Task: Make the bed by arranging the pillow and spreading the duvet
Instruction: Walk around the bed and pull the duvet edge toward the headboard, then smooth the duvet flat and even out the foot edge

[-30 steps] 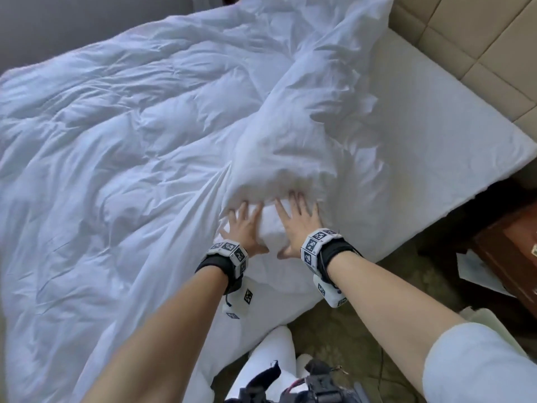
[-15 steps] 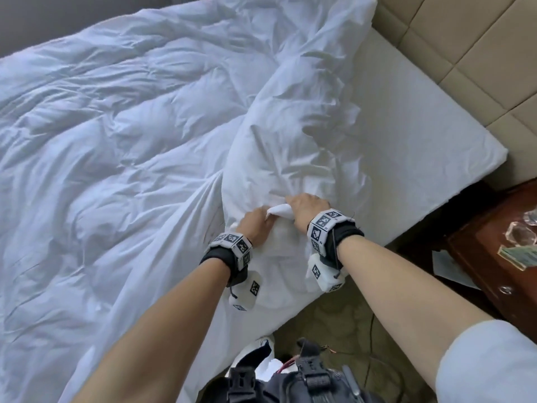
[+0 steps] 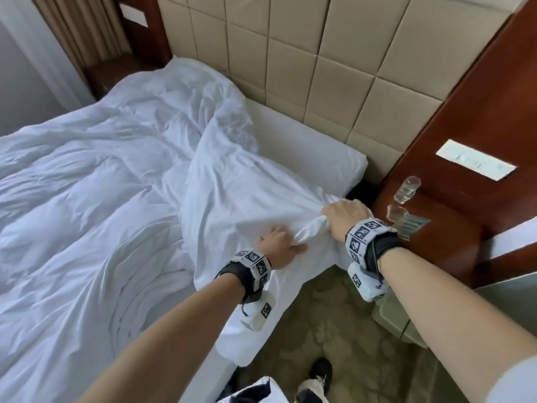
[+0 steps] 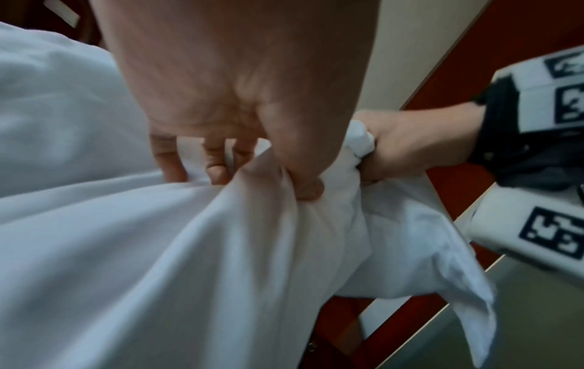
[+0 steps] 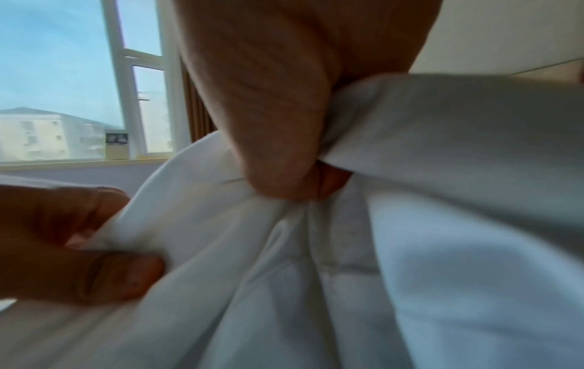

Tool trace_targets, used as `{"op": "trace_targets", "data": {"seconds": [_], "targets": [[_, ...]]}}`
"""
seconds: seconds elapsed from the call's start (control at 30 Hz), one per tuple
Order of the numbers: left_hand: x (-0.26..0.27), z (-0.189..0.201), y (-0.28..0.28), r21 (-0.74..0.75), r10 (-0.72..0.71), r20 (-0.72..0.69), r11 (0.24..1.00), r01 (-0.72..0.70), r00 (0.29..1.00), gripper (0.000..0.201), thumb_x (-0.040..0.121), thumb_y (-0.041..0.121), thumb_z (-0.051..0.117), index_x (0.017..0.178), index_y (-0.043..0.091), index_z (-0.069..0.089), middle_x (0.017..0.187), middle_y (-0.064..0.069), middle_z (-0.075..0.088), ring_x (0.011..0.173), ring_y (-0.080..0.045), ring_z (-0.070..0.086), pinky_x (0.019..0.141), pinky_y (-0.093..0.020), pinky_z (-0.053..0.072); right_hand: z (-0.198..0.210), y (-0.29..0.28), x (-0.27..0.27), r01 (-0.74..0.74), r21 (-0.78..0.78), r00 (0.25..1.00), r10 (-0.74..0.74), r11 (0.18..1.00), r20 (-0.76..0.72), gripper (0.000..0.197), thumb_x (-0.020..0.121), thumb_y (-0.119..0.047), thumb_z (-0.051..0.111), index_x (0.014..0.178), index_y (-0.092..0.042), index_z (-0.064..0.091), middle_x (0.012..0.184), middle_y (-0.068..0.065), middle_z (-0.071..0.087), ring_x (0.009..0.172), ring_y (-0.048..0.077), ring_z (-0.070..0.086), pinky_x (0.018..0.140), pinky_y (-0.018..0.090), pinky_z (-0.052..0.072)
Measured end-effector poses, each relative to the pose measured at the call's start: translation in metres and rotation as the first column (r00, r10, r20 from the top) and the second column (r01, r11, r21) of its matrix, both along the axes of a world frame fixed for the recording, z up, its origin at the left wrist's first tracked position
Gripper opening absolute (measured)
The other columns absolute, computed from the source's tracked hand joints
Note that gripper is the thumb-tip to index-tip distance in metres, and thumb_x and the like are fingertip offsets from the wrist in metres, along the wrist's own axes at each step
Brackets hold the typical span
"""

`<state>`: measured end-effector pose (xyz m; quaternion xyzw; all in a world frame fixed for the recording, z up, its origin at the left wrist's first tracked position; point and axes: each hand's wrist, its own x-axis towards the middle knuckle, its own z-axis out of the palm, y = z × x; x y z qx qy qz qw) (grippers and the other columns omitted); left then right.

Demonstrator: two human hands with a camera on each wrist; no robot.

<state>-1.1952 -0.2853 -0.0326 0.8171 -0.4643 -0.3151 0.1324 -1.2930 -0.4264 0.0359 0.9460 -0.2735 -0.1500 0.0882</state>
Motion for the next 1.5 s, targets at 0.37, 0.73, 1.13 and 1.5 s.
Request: {"op": "trace_targets", "data": {"seconds": [0.37,0.73,1.13,1.5], "targets": [[-0.117,0.040,-0.158,-0.043,-0.075,-0.166,0.997,0.069,0.983,0.046,0.099,0.044,0.045,0.098,0.002,0.062,0.091,-0.012,0.063,0.085,-0.029,0.064,0.077,-0.033,0.052,0.035,-0.153,-0.117,-0.016,-0.076,1.000,0.016,0.997,0.000,0.033,0.090,-0.005,0.048,0.113,-0.023,0.063,0.116,0.006,0.065,0.113,0.029,0.058,0.095,0.038,0.041],[-0.123,0.046,-0.264,-0.111,0.013,-0.241,0.993,-0.041,0.970,0.051,0.097,0.046,0.048,0.096,-0.003,0.063,0.090,-0.012,0.066,0.080,-0.027,0.063,0.071,-0.034,0.050,0.047,-0.262,-0.103,-0.078,-0.116,0.997,0.081,0.990,0.019,0.036,0.090,-0.004,0.046,0.113,-0.026,0.062,0.119,0.001,0.063,0.116,0.025,0.055,0.095,0.035,0.038],[-0.117,0.036,-0.528,-0.240,-0.285,-0.294,0.946,0.218,0.913,0.047,0.099,0.043,0.045,0.108,0.000,0.064,0.100,-0.020,0.067,0.089,-0.030,0.062,0.082,-0.039,0.049,0.074,-0.472,-0.091,0.053,-0.164,0.994,-0.069,0.985,-0.089,0.030,0.090,-0.008,0.048,0.099,-0.029,0.067,0.105,-0.006,0.069,0.109,0.019,0.057,0.092,0.032,0.038],[-0.130,0.034,-0.679,-0.324,-0.357,-0.317,0.911,0.253,0.879,0.031,0.099,0.027,0.049,0.119,0.005,0.057,0.116,-0.015,0.064,0.107,-0.029,0.060,0.091,-0.036,0.047,0.074,-0.600,-0.097,0.069,-0.180,0.971,-0.107,0.981,-0.212,0.030,0.093,-0.009,0.048,0.105,-0.029,0.067,0.107,-0.007,0.066,0.109,0.021,0.051,0.091,0.035,0.034]]}}
